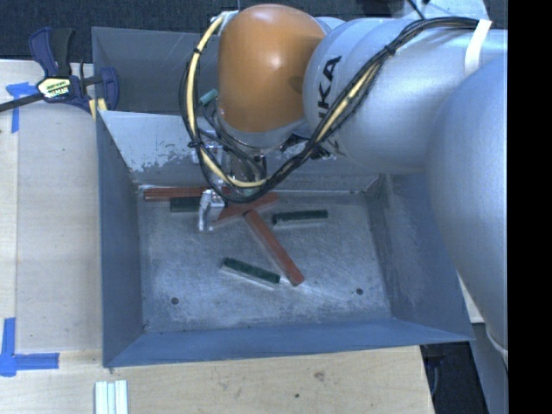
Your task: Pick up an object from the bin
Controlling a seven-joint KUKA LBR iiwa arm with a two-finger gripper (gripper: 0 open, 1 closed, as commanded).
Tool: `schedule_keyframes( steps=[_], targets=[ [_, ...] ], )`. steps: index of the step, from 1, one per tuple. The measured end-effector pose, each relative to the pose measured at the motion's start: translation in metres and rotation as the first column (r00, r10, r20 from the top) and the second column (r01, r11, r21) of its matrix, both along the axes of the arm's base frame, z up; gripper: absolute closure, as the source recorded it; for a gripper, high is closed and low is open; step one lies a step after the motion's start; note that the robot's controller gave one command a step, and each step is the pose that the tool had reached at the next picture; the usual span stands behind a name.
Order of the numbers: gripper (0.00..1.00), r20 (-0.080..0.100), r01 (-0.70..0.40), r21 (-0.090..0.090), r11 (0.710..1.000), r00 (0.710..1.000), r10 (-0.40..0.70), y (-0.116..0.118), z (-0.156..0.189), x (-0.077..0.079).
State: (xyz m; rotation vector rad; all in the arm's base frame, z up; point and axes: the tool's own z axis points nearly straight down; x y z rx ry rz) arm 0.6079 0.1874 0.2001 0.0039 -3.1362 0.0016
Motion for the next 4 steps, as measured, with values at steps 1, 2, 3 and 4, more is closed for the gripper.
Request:
schedule_keyframes(
  steps=[1,2,3,4],
  targets=[
    [0.0,0.008,0.002,0.003,1.0,1.0,-0.002,0.0,0.005,0.002],
    [0.0,0.013,0.022,0.004,1.0,1.0,-0.022,-0.026,-0.049,-0.009],
    [1.0,0.043,0.023,0.015,1.0,0.999,-0.023,-0.054,-0.116,0.02],
    [1.0,0.043,0.023,0.015,1.0,0.999,-0.024,-0.054,-0.116,0.02]
  ],
)
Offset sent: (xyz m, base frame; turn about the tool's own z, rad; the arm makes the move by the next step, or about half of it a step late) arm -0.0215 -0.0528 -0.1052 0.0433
